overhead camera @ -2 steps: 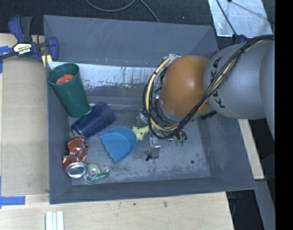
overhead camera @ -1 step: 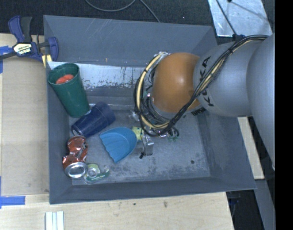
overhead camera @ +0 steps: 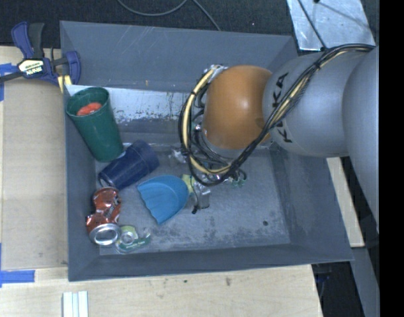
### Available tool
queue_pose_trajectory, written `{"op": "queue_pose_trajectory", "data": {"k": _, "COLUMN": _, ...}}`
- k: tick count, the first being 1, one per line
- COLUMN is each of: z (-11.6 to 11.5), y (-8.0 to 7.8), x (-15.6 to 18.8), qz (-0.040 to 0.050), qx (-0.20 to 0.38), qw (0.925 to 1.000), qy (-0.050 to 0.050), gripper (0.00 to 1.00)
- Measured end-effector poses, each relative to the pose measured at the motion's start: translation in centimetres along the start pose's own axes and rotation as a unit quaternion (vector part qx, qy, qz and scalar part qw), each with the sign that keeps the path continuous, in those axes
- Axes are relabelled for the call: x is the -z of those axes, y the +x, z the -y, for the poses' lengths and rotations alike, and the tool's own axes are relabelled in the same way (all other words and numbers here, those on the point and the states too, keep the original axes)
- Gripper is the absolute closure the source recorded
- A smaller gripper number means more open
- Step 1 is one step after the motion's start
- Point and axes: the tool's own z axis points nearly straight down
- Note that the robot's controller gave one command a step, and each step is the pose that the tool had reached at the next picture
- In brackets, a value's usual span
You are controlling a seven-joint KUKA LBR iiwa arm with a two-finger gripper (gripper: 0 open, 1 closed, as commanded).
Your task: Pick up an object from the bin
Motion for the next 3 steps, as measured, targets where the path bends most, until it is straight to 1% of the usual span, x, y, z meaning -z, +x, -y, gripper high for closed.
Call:
{"op": "queue_pose_trajectory", "data": {"k": 1, "z": -1.5, "y": -1.0, "x": -3.0, "qz": -0.0042, "qx": 0.018, "qw": 0.9998, "qy": -0.001, "gripper": 0.0}}
{"op": "queue_pose_trajectory", "data": {"k": 2, "z": -1.9, "y": -1.2, "x": -4.5, "qz": 0.0005, "qx": 0.056, "qw": 0.9984, "qy": 0.0, "gripper": 1.0}}
{"op": "queue_pose_trajectory", "data": {"k": 3, "z": -1.8, "y": -1.2, "x": -4.4, "qz": 0.0008, "qx": 0.061, "qw": 0.9981, "qy": 0.0, "gripper": 1.0}}
